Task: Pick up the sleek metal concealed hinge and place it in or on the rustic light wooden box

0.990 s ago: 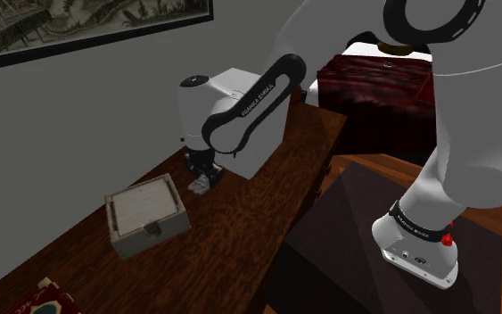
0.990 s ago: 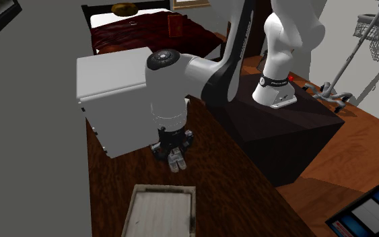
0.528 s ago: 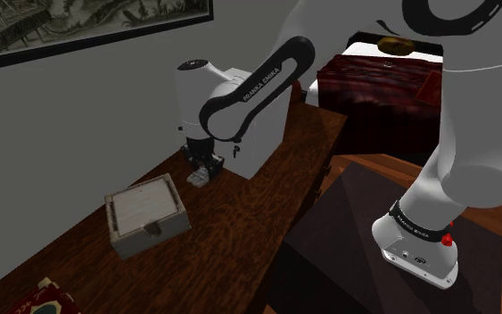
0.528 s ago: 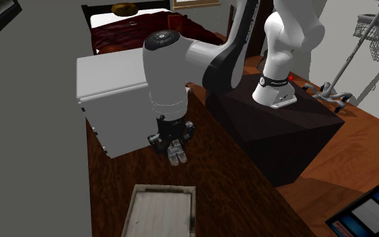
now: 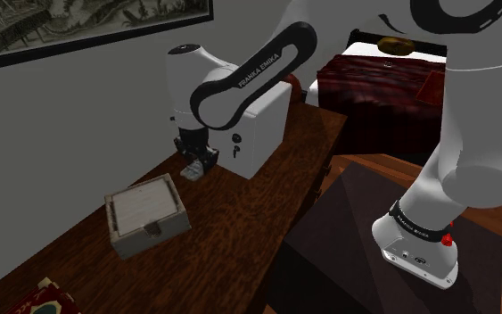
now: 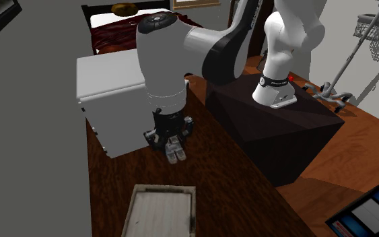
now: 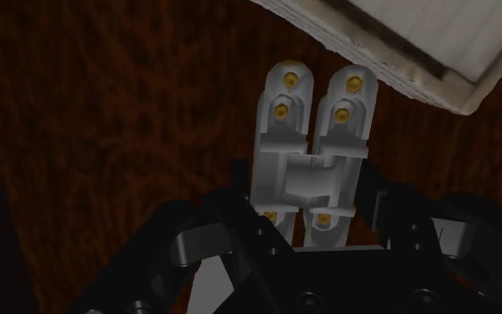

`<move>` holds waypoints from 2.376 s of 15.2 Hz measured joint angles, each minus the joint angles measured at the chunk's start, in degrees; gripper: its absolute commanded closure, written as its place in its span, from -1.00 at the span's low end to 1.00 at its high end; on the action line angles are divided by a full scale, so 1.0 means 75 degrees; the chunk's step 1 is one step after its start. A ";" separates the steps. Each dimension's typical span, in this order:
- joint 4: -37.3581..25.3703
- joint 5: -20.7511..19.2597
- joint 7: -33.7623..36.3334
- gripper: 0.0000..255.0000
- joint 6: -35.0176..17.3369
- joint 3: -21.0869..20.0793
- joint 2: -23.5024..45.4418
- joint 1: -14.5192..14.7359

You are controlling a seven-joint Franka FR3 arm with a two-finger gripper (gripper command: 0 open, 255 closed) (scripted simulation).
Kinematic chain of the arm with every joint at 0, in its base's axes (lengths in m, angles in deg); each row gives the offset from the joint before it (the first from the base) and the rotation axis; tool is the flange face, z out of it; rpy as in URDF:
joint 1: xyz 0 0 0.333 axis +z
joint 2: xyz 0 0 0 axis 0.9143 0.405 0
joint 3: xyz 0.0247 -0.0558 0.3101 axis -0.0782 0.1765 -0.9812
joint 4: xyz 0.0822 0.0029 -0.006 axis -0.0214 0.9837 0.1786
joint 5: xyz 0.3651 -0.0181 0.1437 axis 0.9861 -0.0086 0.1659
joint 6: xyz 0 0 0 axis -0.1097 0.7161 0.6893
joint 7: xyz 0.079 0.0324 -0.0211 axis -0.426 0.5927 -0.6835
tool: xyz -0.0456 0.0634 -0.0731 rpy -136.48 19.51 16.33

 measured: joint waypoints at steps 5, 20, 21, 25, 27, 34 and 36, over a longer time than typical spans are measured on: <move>-0.1779 -0.0345 0.0523 1.00 0.0690 0.0120 0.1147 0.0771; -0.6143 -0.0794 0.0947 1.00 0.2128 0.0482 0.4031 0.2369; -0.6103 -0.0805 0.0946 1.00 0.2056 0.0492 0.4067 0.2360; -0.6101 -0.0852 0.0970 1.00 0.1828 0.0539 0.4294 0.2392; -0.6073 -0.0862 0.0978 1.00 0.1771 0.0548 0.4324 0.2393; -0.6074 -0.0866 0.0983 -1.00 0.1753 0.0550 0.4339 0.2399; -0.6074 -0.0866 0.0983 -1.00 0.1753 0.0550 0.4339 0.2399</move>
